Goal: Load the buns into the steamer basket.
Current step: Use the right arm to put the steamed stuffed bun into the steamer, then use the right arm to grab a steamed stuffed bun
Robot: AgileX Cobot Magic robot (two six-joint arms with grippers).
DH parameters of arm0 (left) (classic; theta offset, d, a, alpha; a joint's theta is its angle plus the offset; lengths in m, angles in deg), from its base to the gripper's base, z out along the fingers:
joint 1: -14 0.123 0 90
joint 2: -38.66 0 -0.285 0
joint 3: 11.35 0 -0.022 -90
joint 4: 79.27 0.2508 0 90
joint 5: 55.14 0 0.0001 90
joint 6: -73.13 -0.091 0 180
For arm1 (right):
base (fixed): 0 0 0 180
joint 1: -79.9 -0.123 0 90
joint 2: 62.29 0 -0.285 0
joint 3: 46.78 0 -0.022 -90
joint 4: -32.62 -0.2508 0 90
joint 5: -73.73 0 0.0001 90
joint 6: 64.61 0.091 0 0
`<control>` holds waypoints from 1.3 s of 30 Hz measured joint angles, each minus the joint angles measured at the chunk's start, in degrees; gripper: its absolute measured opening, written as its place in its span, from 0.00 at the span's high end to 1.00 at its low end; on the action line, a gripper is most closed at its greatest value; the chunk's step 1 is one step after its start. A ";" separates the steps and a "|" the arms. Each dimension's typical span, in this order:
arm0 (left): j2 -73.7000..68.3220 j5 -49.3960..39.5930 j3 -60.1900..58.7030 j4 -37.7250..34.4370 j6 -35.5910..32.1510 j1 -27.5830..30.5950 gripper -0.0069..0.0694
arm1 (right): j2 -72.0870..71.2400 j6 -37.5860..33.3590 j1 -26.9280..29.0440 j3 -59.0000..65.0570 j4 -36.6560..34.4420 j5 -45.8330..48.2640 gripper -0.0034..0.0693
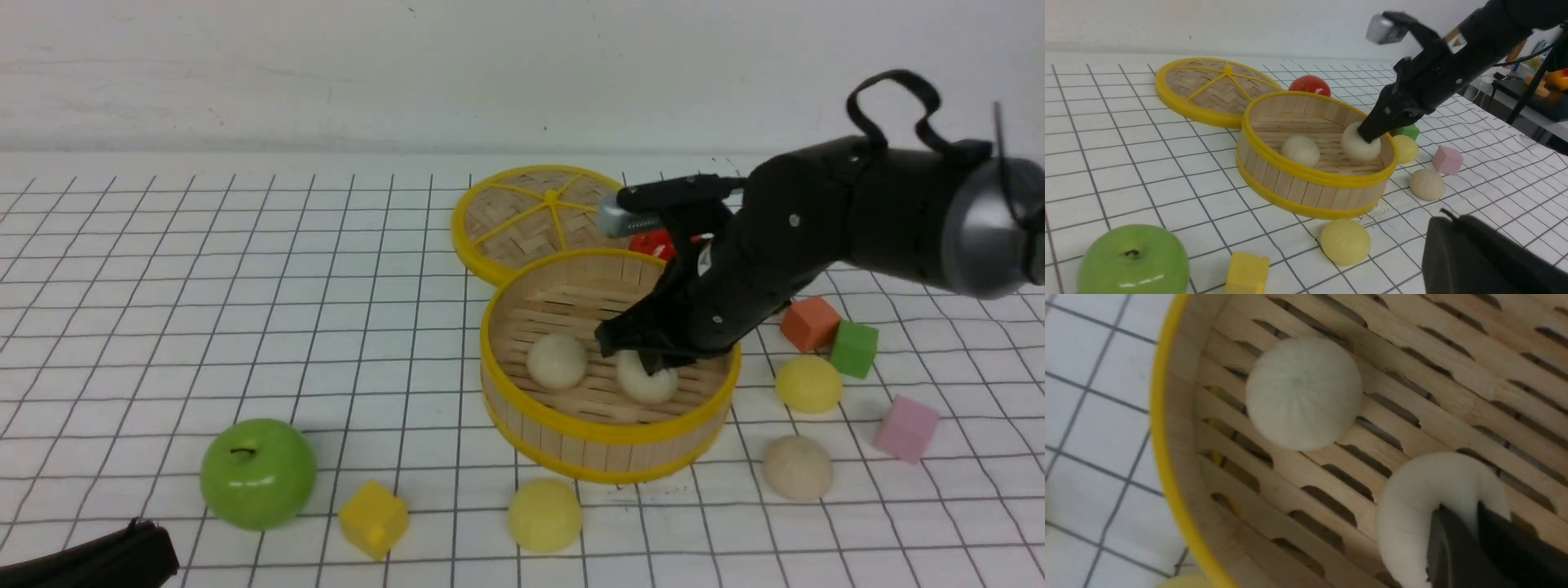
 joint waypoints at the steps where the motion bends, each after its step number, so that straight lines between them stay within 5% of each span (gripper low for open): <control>1: 0.00 0.00 0.00 0.00 0.00 0.00 0.93 | 1.26 0.88 0.27 -0.43 0.00 0.05 0.83; 4: 0.00 0.00 0.00 0.00 0.00 0.00 0.93 | 1.73 1.98 0.30 -0.48 0.06 0.23 0.72; 9: 0.00 -0.28 0.00 0.00 0.00 0.00 0.92 | 0.05 3.44 0.30 -2.94 0.06 4.17 0.37; 13: 0.00 -1.20 0.00 0.00 0.00 0.00 0.92 | -5.42 3.18 0.30 -3.75 1.00 9.93 0.26; 19: 0.00 -1.34 0.00 0.00 0.00 0.00 0.91 | -14.83 8.14 3.79 6.26 7.90 17.48 0.38; 25: 0.00 -1.34 0.00 0.00 0.00 0.00 0.91 | -14.84 9.62 8.45 18.54 3.60 10.23 0.54; 39: 0.00 -1.27 0.00 0.00 0.00 0.00 0.90 | -10.68 9.41 10.49 19.65 2.52 -1.35 0.57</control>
